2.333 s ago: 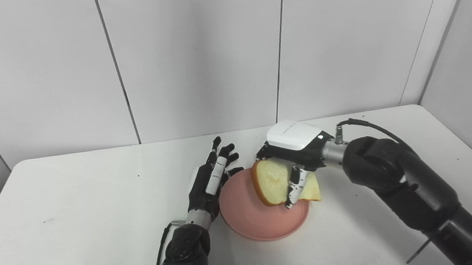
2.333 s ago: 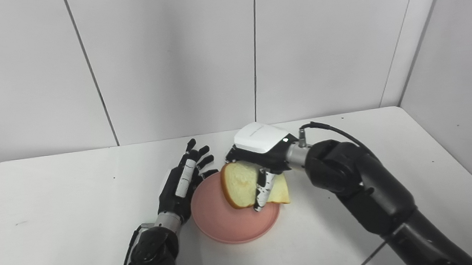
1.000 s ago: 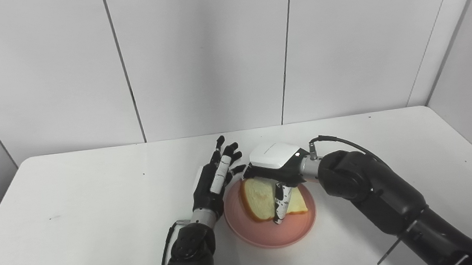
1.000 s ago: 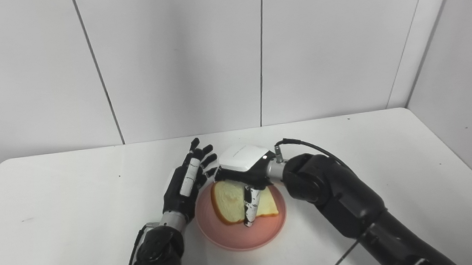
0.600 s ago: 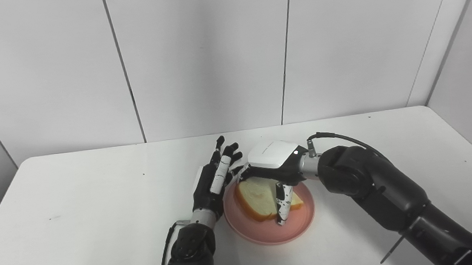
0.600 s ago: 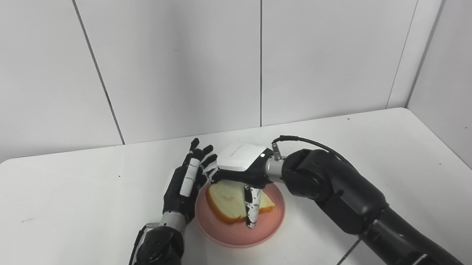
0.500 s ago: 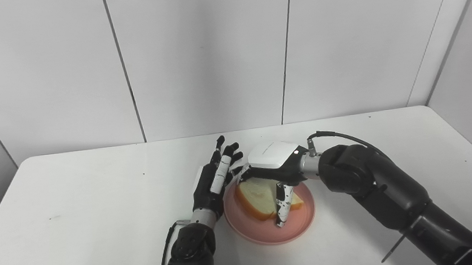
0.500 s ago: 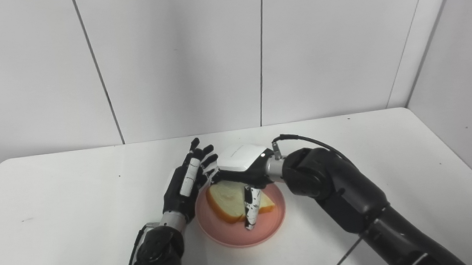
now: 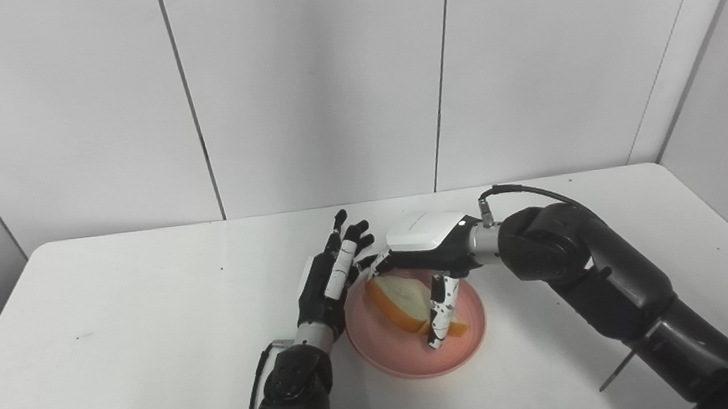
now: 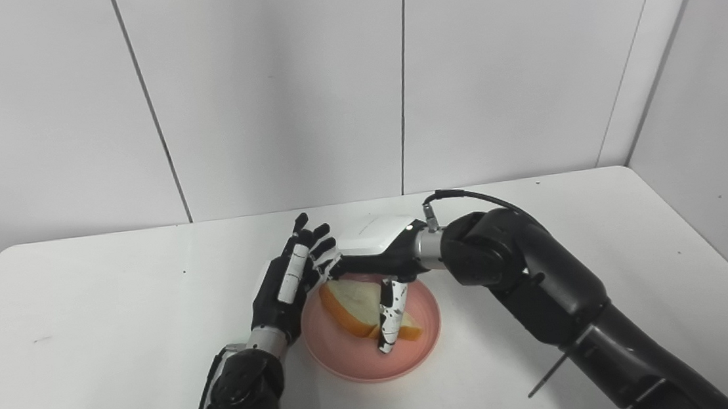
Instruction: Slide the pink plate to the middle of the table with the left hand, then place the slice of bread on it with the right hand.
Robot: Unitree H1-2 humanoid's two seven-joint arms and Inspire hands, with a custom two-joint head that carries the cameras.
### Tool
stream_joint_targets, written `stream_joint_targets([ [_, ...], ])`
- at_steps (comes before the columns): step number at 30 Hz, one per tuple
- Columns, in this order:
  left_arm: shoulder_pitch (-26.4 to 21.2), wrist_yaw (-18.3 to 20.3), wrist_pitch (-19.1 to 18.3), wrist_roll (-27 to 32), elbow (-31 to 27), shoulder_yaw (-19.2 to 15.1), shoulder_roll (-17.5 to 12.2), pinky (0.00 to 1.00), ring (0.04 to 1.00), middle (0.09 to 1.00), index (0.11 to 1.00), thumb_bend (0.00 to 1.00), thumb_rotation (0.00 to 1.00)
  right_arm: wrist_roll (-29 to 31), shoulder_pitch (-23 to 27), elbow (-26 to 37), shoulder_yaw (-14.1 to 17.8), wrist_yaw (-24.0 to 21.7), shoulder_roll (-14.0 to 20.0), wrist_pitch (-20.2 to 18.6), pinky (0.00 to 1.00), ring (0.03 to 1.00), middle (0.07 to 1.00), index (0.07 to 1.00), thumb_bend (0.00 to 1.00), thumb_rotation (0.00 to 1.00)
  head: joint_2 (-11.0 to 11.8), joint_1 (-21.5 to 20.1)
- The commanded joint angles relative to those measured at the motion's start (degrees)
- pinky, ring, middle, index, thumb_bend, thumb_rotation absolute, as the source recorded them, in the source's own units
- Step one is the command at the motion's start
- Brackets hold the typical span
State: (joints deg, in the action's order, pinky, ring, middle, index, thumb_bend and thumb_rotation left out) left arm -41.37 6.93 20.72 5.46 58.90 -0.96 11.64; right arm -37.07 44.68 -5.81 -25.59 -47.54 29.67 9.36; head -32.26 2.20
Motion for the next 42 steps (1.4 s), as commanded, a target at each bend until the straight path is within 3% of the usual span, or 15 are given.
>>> stream_joint_targets([
  [1, 4.29, 0.26, -2.73, 0.17, 2.68, -0.03, -0.14, 0.74, 0.884, 0.913, 1.0, 0.89, 0.79, 1.1, 3.87, 2.23, 1.45, -0.3, 0.93, -1.02, 0.72, 0.806, 0.805, 0.729, 1.0, 0.35, -0.07, 0.06],
  [10, 3.91, 1.11, -2.06, 0.64, 3.27, -0.49, -0.13, 0.73, 0.883, 0.912, 1.0, 0.88, 0.79, 1.96, 4.83, 5.95, 2.42, -2.67, 2.18, -2.3, 0.73, 0.81, 0.805, 0.731, 1.0, 0.34, 0.01, -0.16],
  [16, 3.91, 1.0, -2.4, 0.64, 2.94, -0.61, -0.06, 0.73, 0.885, 0.911, 1.0, 0.91, 0.79, 0.2, 5.35, 5.62, 1.85, -2.32, 3.13, -0.19, 0.76, 0.815, 0.809, 0.721, 1.0, 0.3, 0.02, -0.18],
  [20, 4.24, 1.15, -3.13, 0.79, 2.05, -0.68, -0.05, 0.73, 0.886, 0.915, 1.0, 0.91, 0.78, -3.67, 5.76, 5.21, 0.36, -1.85, 4.12, 1.42, 0.9, 0.869, 0.844, 0.748, 1.0, 0.36, -0.09, -0.36],
  [24, 4.49, 1.13, -3.36, 0.4, 1.58, -0.4, -0.14, 0.73, 0.881, 0.907, 1.0, 0.9, 0.79, -6.74, 5.59, 4.78, 0.12, -2.11, 4.07, -0.49, 0.99, 0.922, 0.881, 0.78, 1.0, 0.38, -0.13, -0.38],
  [34, 4.76, 1.14, -4.25, 0.1, 0.67, 0.0, -0.36, 0.73, 0.883, 0.921, 1.0, 0.94, 0.79, -12.38, 5.02, 2.55, -0.4, -3.08, 3.41, -2.51, 1.0, 0.998, 0.969, 0.871, 1.0, 0.48, -0.53, -0.35],
  [42, 4.78, 1.34, -4.62, 0.45, 0.46, -0.05, -0.3, 0.74, 0.88, 0.918, 1.0, 0.93, 0.78, -14.16, 3.69, 2.03, -0.65, -2.03, 2.45, -1.94, 1.0, 1.0, 1.0, 0.928, 1.0, 0.53, -0.81, -0.4],
])
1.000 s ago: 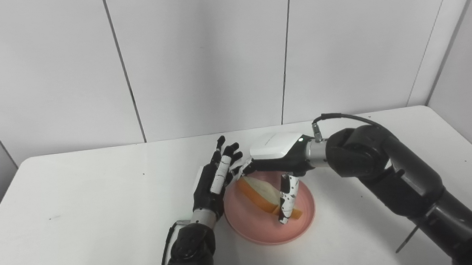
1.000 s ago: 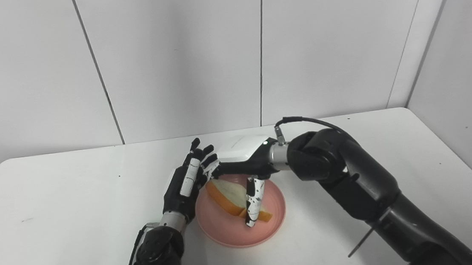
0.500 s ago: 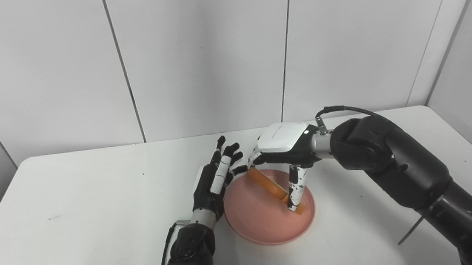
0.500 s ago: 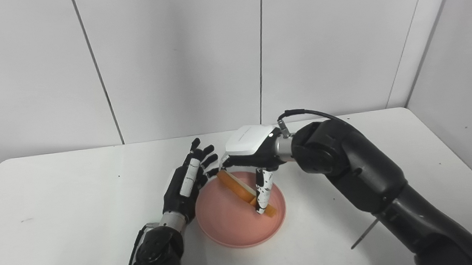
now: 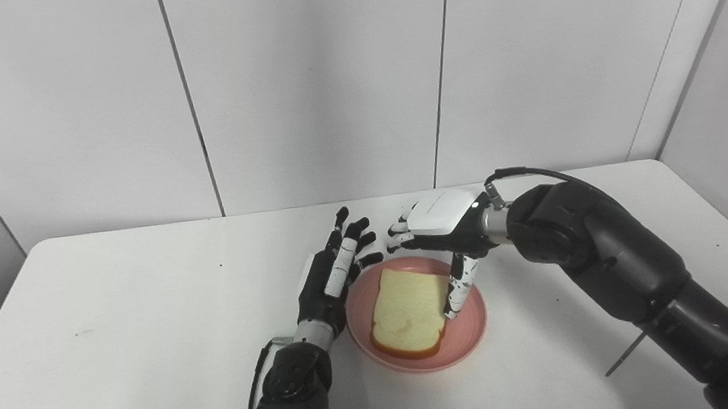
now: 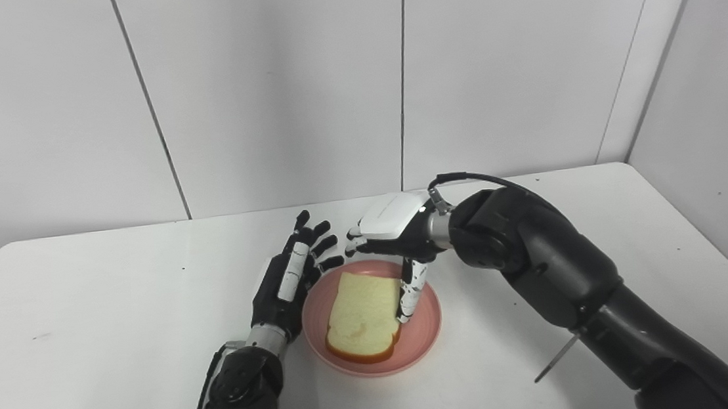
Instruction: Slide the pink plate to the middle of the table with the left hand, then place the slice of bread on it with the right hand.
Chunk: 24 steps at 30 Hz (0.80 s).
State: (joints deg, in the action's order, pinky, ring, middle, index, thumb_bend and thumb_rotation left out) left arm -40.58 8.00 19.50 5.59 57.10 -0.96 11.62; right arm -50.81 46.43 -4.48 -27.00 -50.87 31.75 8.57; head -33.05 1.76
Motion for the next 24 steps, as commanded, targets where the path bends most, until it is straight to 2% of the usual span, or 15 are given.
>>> stream_joint_targets([
  [1, 3.97, 0.3, -3.52, 0.38, 2.25, -0.1, -0.29, 0.74, 0.883, 0.92, 1.0, 0.94, 0.78, -0.55, 1.89, 0.72, 0.83, 1.42, 0.28, -1.19, 1.0, 1.0, 1.0, 0.936, 1.0, 0.53, -0.01, 0.05],
  [7, 3.63, -0.41, -2.64, -0.07, 2.94, -0.01, -0.31, 0.73, 0.862, 0.908, 1.0, 0.95, 0.79, 0.27, 1.89, 1.32, 1.54, 0.75, 0.02, -1.54, 1.0, 1.0, 1.0, 0.97, 1.0, 0.56, 0.05, 0.2],
  [10, 3.62, -0.59, -2.64, -0.16, 2.76, 0.02, -0.29, 0.72, 0.853, 0.903, 1.0, 0.94, 0.8, 4.58, 1.94, 2.03, 3.36, -0.87, -0.08, -2.88, 1.0, 1.0, 1.0, 0.979, 1.0, 0.58, 0.02, 0.16],
  [13, 3.56, -0.7, -2.98, -0.09, 2.62, -0.07, -0.33, 0.72, 0.855, 0.909, 1.0, 0.94, 0.8, 11.89, 1.94, 1.87, 6.73, -1.3, -0.08, -4.23, 1.0, 1.0, 1.0, 0.984, 1.0, 0.59, 0.05, 0.11],
  [16, 3.52, -0.57, -2.99, 0.03, 2.66, -0.17, -0.44, 0.73, 0.871, 0.917, 1.0, 0.95, 0.8, 18.43, 1.16, 1.24, 10.52, 0.0, -0.53, -5.87, 1.0, 1.0, 1.0, 0.974, 1.0, 0.56, 0.1, 0.08],
  [18, 3.49, -0.34, -2.94, 0.52, 2.74, -0.54, -0.48, 0.75, 0.886, 0.923, 1.0, 0.95, 0.79, 24.3, -0.32, -0.01, 15.16, 1.53, -1.66, -9.64, 1.0, 1.0, 1.0, 0.981, 1.0, 0.56, 0.11, 0.07],
  [20, 3.49, 0.11, -3.07, 1.2, 2.67, -1.05, -0.48, 0.77, 0.898, 0.928, 1.0, 0.95, 0.78, 31.11, -2.15, -2.27, 19.83, 3.87, -3.07, -10.8, 1.0, 1.0, 1.0, 0.992, 1.0, 0.56, 0.13, 0.07],
  [22, 3.53, 0.46, -3.25, 1.57, 2.56, -1.26, -0.64, 0.79, 0.9, 0.932, 1.0, 0.95, 0.77, 35.06, -4.49, -4.97, 23.28, 7.98, -4.4, -9.2, 0.99, 1.0, 1.0, 0.999, 1.0, 0.64, 0.08, -0.02],
  [24, 3.53, 0.62, -3.43, 1.69, 2.54, -1.34, -0.78, 0.79, 0.901, 0.933, 1.0, 0.96, 0.77, 36.89, -6.09, -6.57, 24.75, 11.1, -5.07, -8.01, 0.98, 1.0, 1.0, 1.0, 1.0, 0.73, 0.05, -0.1],
])
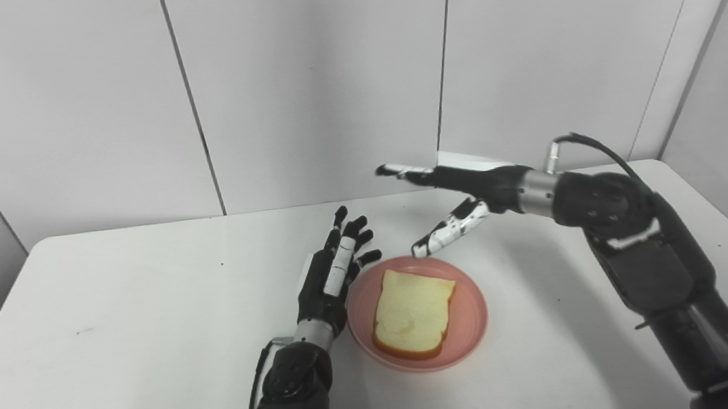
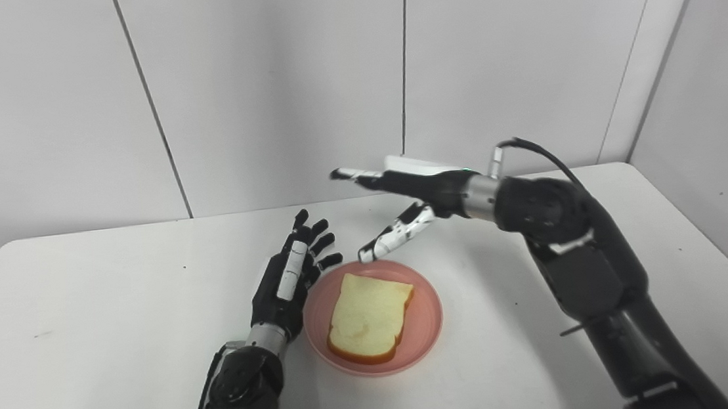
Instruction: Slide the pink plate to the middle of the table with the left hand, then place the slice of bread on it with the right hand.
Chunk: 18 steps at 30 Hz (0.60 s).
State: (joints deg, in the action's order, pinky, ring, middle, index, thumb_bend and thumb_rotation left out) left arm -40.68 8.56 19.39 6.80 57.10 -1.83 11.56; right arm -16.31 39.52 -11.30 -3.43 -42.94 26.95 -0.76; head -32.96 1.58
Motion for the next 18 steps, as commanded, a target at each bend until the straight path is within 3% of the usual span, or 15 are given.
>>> stream_joint_targets([
  [1, 3.65, 0.15, -3.5, 0.62, 2.48, -0.53, -0.78, 0.79, 0.903, 0.931, 1.0, 0.95, 0.77, 3.27, -0.17, -0.55, 2.04, 4.99, -0.84, 1.31, 0.97, 1.0, 1.0, 1.0, 1.0, 0.79, -0.02, -0.01],
  [5, 3.74, 0.3, -3.81, 0.91, 2.2, -0.55, -0.89, 0.8, 0.905, 0.933, 1.0, 0.95, 0.77, 7.71, -4.57, -3.65, 6.43, 12.92, -4.64, 0.89, 1.0, 1.0, 1.0, 1.0, 1.0, 0.91, -0.07, -0.17],
  [11, 3.65, 0.4, -3.48, 1.02, 2.47, -0.45, -0.96, 0.8, 0.904, 0.931, 1.0, 0.93, 0.77, 15.73, -9.57, -4.24, 11.95, 21.37, -11.82, -2.9, 1.0, 1.0, 1.0, 1.0, 1.0, 0.98, -0.05, -0.62],
  [18, 3.68, 0.28, -3.11, 0.92, 2.36, -0.4, -0.89, 0.82, 0.919, 0.927, 1.0, 0.92, 0.78, 21.78, -13.51, -4.21, 15.1, 29.36, -19.09, 1.08, 1.0, 1.0, 1.0, 1.0, 1.0, 1.0, -0.13, -0.71],
])
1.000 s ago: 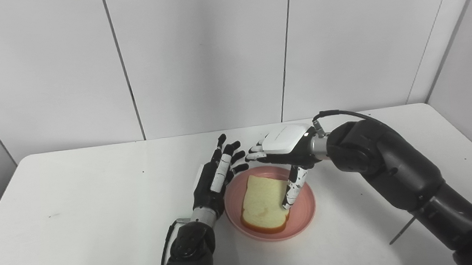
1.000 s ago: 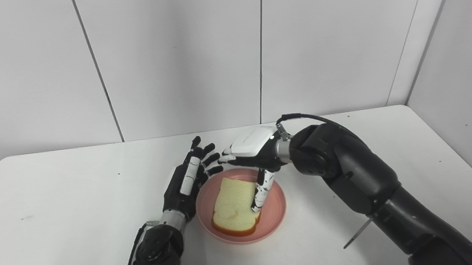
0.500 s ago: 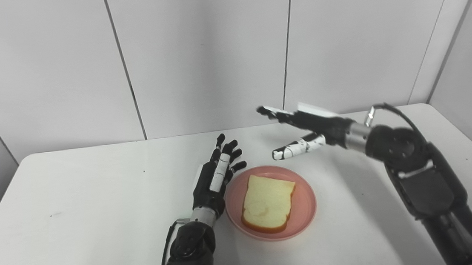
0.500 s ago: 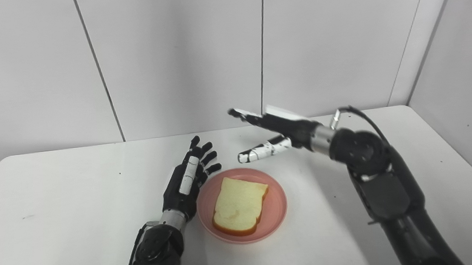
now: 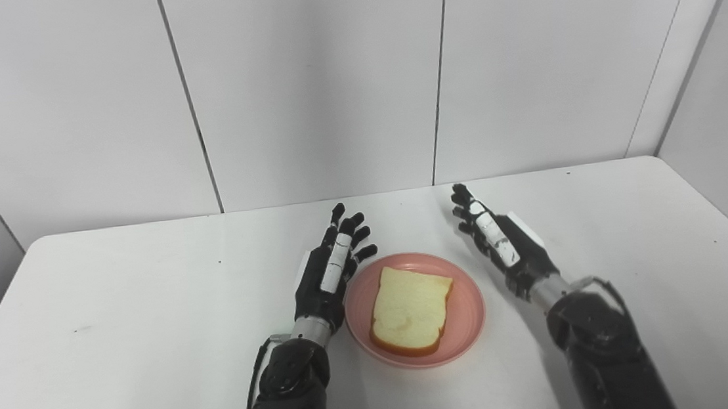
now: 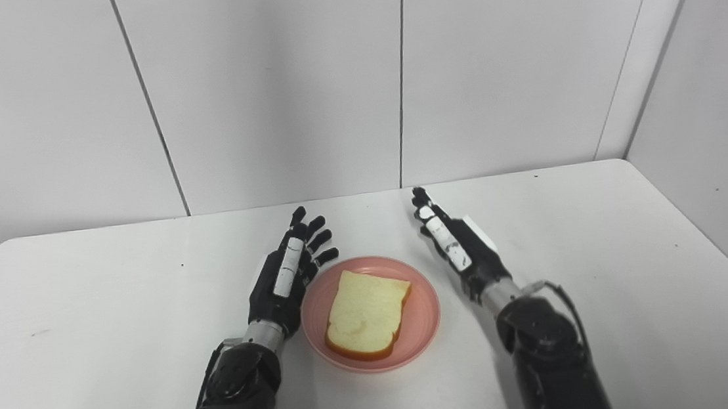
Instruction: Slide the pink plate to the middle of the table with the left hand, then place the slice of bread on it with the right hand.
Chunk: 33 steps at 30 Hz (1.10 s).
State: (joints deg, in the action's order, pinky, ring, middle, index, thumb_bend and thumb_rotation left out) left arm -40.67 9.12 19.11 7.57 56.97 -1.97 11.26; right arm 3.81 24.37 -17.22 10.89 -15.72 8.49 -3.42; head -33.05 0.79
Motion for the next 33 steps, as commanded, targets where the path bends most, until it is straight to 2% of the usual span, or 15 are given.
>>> stream_joint_targets([
  [1, 3.75, -0.38, -2.87, 0.09, 2.28, -0.23, -0.57, 0.82, 0.921, 0.926, 1.0, 0.91, 0.78, 2.04, 1.27, 1.93, 0.96, 3.09, -1.32, 4.0, 1.0, 1.0, 1.0, 1.0, 1.0, 1.0, -0.04, 0.08],
  [4, 4.15, -1.83, -2.23, -0.79, 1.53, 0.09, -0.45, 0.83, 0.938, 0.934, 1.0, 0.91, 0.79, 3.02, 0.24, 2.01, 1.34, 5.81, -3.54, 5.8, 1.0, 1.0, 1.0, 1.0, 1.0, 1.0, -0.07, -0.1],
  [7, 4.57, -3.3, -1.21, -1.14, 0.95, 0.13, -0.1, 0.85, 0.945, 0.936, 1.0, 0.91, 0.78, 4.29, -0.21, 1.44, 1.27, 6.94, -4.4, 7.3, 1.0, 1.0, 1.0, 1.0, 1.0, 1.0, -0.09, -0.06],
  [12, 5.57, -7.12, 0.83, -2.8, -0.94, 0.6, 0.82, 0.86, 0.933, 0.947, 1.0, 0.92, 0.78, 7.63, -0.9, -0.49, 2.09, 8.64, -6.1, 8.05, 1.0, 1.0, 1.0, 1.0, 1.0, 1.0, -0.14, 0.18],
  [13, 5.79, -7.75, 0.92, -3.12, -1.55, 0.69, 0.98, 0.89, 0.936, 0.945, 1.0, 0.91, 0.79, 7.97, -1.11, -0.83, 2.14, 9.02, -6.38, 8.15, 1.0, 1.0, 1.0, 1.0, 1.0, 1.0, -0.18, 0.15],
  [17, 6.82, -10.8, -0.36, -5.28, -4.71, 1.63, 1.38, 0.99, 0.993, 0.975, 1.0, 0.91, 0.82, 8.6, -2.13, -1.46, 1.9, 10.31, -7.13, 8.76, 1.0, 1.0, 1.0, 1.0, 1.0, 1.0, -0.2, 0.1],
  [24, 8.05, -14.39, -1.39, -8.02, -7.86, 2.7, 1.94, 1.0, 1.0, 1.0, 1.0, 0.83, 0.86, 8.62, -3.32, -1.77, 1.31, 11.83, -8.09, 10.29, 1.0, 1.0, 1.0, 1.0, 1.0, 1.0, -0.23, -0.12],
  [28, 8.6, -15.27, -2.77, -8.14, -9.31, 2.72, 2.29, 1.0, 1.0, 1.0, 1.0, 0.82, 0.86, 8.25, -3.68, -2.01, 0.76, 12.13, -7.98, 11.18, 1.0, 1.0, 1.0, 1.0, 1.0, 1.0, -0.32, -0.01],
  [33, 8.91, -16.19, -3.48, -8.25, -10.09, 2.92, 2.52, 1.0, 1.0, 0.999, 1.0, 0.78, 0.85, 7.05, -3.88, -3.46, 0.08, 12.69, -7.36, 13.26, 1.0, 1.0, 1.0, 1.0, 0.98, 1.0, 0.63, 0.32],
])
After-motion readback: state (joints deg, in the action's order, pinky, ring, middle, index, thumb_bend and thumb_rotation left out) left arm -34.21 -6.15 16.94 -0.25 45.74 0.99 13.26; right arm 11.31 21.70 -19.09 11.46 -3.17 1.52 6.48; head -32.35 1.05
